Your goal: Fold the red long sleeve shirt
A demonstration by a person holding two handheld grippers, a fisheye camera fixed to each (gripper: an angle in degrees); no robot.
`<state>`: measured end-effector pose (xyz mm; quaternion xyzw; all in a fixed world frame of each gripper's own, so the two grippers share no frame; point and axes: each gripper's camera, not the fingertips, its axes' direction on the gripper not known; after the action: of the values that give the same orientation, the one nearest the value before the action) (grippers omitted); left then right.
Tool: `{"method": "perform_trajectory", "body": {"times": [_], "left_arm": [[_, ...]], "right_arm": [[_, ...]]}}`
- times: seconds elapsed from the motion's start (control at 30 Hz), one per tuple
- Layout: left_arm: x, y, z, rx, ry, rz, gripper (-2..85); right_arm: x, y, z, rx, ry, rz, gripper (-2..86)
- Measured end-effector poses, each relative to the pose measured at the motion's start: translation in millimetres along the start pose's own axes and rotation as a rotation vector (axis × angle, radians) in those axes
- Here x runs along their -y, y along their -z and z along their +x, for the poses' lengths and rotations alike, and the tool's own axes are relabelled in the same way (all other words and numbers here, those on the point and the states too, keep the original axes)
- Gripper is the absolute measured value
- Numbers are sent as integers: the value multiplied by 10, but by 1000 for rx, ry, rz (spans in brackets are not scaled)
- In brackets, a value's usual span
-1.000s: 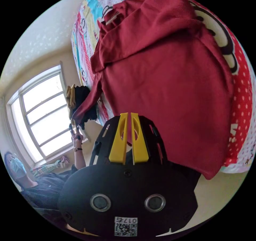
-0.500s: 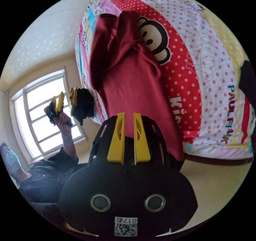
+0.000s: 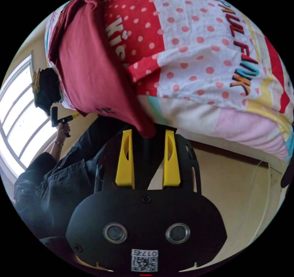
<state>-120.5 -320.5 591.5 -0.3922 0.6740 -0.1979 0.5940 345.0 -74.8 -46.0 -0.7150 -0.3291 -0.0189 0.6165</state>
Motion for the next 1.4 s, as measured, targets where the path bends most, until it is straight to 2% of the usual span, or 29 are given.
{"method": "perform_trajectory", "body": {"times": [0.1,0.17,0.3,0.37,0.43,0.5,0.57,0.63,0.67,0.73,0.87,0.93,1.0,1.07,1.13,1.2,1.3,1.37,1.4], "left_arm": [[284,-190,-25,19,-14,-75,127],[378,-221,-54,-2,-27,-116,43],[146,34,83,-75,-187,-201,37],[-142,298,150,-155,-216,-132,36],[-562,580,192,-306,-204,-28,36],[-829,589,200,-345,-176,-37,36],[-1032,494,81,-509,-118,-47,36],[-1172,505,-206,-893,-8,122,38],[-1160,558,-231,-932,-5,163,38],[-884,937,-101,-896,-107,246,39],[-32,1608,247,-901,-282,298,40],[595,2087,423,-855,-359,359,44],[994,2379,397,-811,-312,451,70],[1300,2526,313,-759,-234,495,108],[1474,2527,210,-622,-69,498,136],[1425,2456,218,-487,-24,514,140],[1173,2077,190,-280,79,526,158],[975,1729,82,-263,156,528,168],[856,1491,6,-285,187,528,168]], "right_arm": [[121,8,17,71,-1,22,72],[119,97,-76,71,46,-6,49],[-235,415,-260,108,178,-26,39],[-641,736,-332,227,204,41,36],[-981,884,-383,239,219,77,35],[-1270,901,-279,252,175,81,34],[-1591,856,-8,505,130,128,32],[-1724,930,83,706,162,261,32],[-1699,1036,53,799,213,346,31],[-1471,1259,-119,878,332,434,30],[-381,1987,-583,1016,556,607,30],[182,2319,-763,1034,555,680,33],[691,2573,-883,1037,467,740,37],[1123,2752,-1003,921,199,791,40],[1237,2831,-1233,763,99,810,34],[1332,2845,-1553,606,123,782,27],[1399,2629,-2152,200,193,728,15],[1505,2222,-2499,-225,181,648,9],[1535,2093,-2550,-326,175,630,8]]}}
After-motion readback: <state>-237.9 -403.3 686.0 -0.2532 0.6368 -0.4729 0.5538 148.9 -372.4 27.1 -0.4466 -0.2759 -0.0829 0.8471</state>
